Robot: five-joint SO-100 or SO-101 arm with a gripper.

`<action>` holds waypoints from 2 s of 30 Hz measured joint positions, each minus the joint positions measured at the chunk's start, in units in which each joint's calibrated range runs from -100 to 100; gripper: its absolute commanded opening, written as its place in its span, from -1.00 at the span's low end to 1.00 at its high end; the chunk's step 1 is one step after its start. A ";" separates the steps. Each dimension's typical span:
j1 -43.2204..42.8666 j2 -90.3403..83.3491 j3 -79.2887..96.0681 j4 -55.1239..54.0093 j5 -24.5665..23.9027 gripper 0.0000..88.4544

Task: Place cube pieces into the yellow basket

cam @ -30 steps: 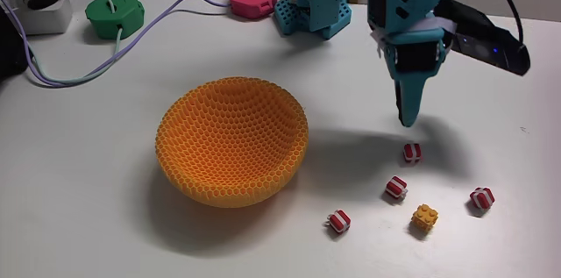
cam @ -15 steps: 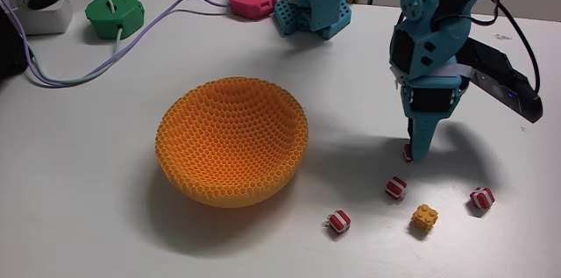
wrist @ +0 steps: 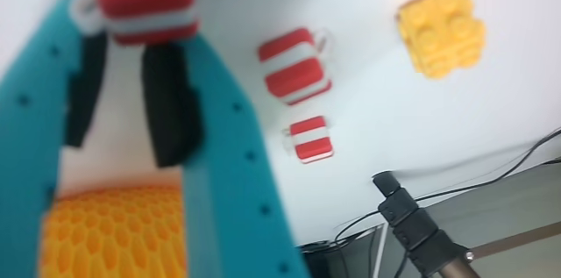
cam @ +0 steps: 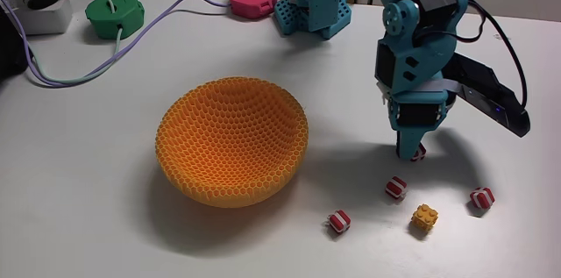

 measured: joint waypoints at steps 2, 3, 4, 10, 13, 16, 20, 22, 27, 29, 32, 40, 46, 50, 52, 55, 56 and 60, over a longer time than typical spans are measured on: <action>-0.58 0.00 0.00 1.11 -0.10 -0.41; -0.87 0.00 0.00 1.55 -0.10 -0.40; -1.06 0.00 0.00 2.00 -0.10 -0.40; -3.00 0.00 0.00 3.55 -0.05 -0.46; -5.03 0.00 0.00 3.55 -0.05 -0.49; -6.67 0.00 0.00 3.33 0.44 -0.52; -6.87 0.00 0.00 2.00 1.07 -0.57; -5.80 0.39 0.00 1.33 1.37 -0.64; -3.58 0.69 -0.10 0.00 2.54 -0.91; -3.00 0.69 -0.10 -0.22 2.59 -1.00; -2.71 0.79 -0.10 -0.55 2.83 -1.00; 0.29 -3.25 -10.54 9.65 3.86 -1.00; 11.51 -15.05 -18.23 17.97 6.98 -1.00; 26.79 -20.56 -17.54 17.64 10.11 -1.00; 34.82 -22.23 -13.69 14.75 11.97 -0.95; 42.75 -23.02 -3.94 9.65 13.97 -0.52; 44.00 -23.02 -0.49 8.43 14.36 -0.41; 46.03 -23.02 6.50 7.32 14.75 -0.23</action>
